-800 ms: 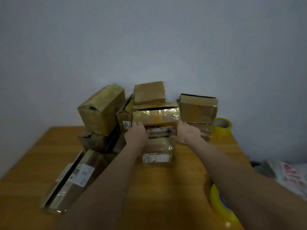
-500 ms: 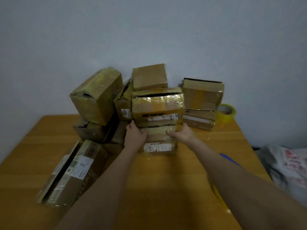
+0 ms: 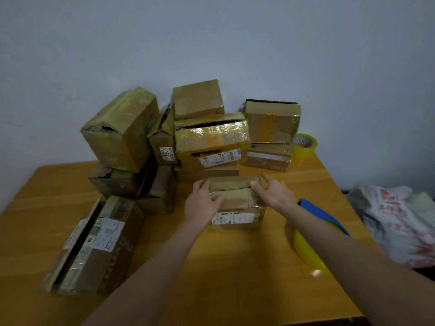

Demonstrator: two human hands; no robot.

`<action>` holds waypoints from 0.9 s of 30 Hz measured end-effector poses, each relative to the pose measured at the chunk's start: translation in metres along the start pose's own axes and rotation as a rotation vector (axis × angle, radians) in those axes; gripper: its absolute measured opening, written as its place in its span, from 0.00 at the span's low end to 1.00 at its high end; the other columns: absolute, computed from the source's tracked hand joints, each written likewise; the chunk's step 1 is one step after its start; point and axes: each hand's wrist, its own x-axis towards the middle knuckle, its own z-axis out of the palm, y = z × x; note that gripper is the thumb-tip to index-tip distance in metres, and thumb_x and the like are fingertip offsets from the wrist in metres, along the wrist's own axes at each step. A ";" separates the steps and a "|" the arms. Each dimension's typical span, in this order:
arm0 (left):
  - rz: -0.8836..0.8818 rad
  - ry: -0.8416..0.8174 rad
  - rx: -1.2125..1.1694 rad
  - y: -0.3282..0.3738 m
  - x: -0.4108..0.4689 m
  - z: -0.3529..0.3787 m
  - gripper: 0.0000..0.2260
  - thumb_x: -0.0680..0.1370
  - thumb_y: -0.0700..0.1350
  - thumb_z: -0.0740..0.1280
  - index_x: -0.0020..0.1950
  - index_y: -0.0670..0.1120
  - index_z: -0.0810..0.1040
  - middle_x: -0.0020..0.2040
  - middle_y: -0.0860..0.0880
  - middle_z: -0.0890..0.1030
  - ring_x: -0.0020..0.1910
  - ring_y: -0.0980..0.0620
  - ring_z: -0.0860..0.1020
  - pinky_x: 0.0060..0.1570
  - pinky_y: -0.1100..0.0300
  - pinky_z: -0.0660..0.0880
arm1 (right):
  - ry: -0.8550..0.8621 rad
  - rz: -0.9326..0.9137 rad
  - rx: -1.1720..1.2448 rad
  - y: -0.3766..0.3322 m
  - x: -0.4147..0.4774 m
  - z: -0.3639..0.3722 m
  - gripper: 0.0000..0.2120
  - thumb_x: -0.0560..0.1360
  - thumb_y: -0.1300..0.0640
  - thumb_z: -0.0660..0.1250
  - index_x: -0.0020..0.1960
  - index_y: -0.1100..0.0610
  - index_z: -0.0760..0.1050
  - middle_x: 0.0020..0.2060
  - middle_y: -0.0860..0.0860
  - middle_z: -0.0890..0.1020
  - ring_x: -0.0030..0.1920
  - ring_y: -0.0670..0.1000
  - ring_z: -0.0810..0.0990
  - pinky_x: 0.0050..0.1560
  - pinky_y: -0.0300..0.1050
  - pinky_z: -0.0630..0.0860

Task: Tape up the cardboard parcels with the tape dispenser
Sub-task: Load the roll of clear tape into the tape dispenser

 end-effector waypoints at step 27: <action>0.348 -0.164 0.458 0.034 -0.079 0.020 0.28 0.80 0.60 0.54 0.78 0.54 0.49 0.79 0.52 0.48 0.77 0.50 0.50 0.75 0.55 0.50 | -0.190 0.053 -0.293 0.142 -0.031 -0.083 0.34 0.72 0.40 0.71 0.71 0.56 0.65 0.63 0.54 0.76 0.58 0.56 0.77 0.53 0.50 0.78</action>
